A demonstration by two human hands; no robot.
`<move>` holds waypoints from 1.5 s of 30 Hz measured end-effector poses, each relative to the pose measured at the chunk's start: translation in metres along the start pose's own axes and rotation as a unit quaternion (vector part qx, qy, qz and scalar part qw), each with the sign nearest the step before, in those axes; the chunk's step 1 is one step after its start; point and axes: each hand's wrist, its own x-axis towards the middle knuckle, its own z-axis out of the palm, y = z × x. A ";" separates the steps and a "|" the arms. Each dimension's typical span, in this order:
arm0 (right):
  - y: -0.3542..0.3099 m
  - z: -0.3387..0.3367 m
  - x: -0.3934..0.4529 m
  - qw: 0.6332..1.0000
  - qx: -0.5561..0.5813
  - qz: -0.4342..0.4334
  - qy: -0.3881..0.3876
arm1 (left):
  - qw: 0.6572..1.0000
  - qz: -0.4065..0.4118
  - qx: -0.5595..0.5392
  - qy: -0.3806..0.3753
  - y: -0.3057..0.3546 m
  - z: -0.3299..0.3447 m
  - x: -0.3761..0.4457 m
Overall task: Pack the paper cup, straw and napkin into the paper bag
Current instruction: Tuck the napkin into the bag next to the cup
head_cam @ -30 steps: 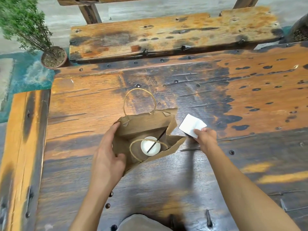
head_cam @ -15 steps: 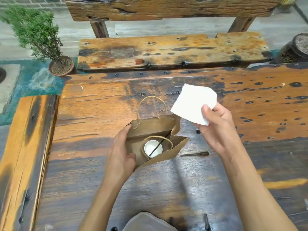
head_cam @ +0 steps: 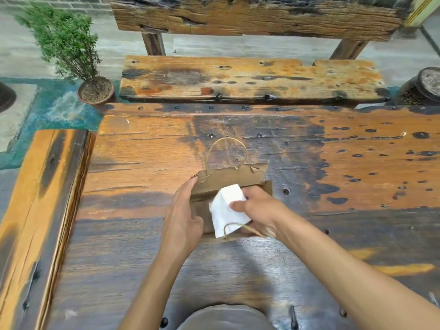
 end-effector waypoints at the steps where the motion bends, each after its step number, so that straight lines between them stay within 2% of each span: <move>1: 0.007 0.000 0.003 1.000 -0.027 0.008 0.011 | 1.000 0.004 -0.002 0.000 0.001 -0.001 0.000; 4: 0.021 0.004 0.011 0.992 -0.115 0.027 0.036 | 1.000 0.014 -0.005 -0.004 0.002 -0.001 -0.002; 9: 0.019 0.029 0.040 0.991 -0.070 0.057 0.095 | 1.000 0.022 -0.008 -0.006 0.005 0.000 -0.004; 13: 0.015 0.049 0.062 0.979 -0.105 0.057 0.163 | 1.000 0.015 0.009 -0.011 0.006 0.001 -0.002; 17: 0.021 0.066 0.070 0.981 -0.086 0.051 0.164 | 1.000 0.012 0.005 -0.005 0.004 0.000 0.000; 22: 0.030 0.075 0.078 0.975 -0.123 0.074 0.170 | 1.000 0.008 0.000 0.003 0.000 0.000 0.005; 28: 0.035 0.075 0.082 0.965 -0.139 0.072 0.208 | 1.000 0.012 0.000 0.000 0.000 -0.001 0.009; 34: 0.041 0.084 0.082 0.979 -0.125 0.077 0.144 | 1.000 -0.001 0.004 -0.006 0.002 0.000 0.010; 42: 0.031 0.099 0.092 0.988 -0.076 0.080 0.105 | 1.000 -0.006 0.006 -0.007 0.003 0.000 0.011; 45: 0.028 0.102 0.092 0.988 -0.126 0.078 0.036 | 1.000 0.001 0.006 -0.005 0.005 0.000 0.011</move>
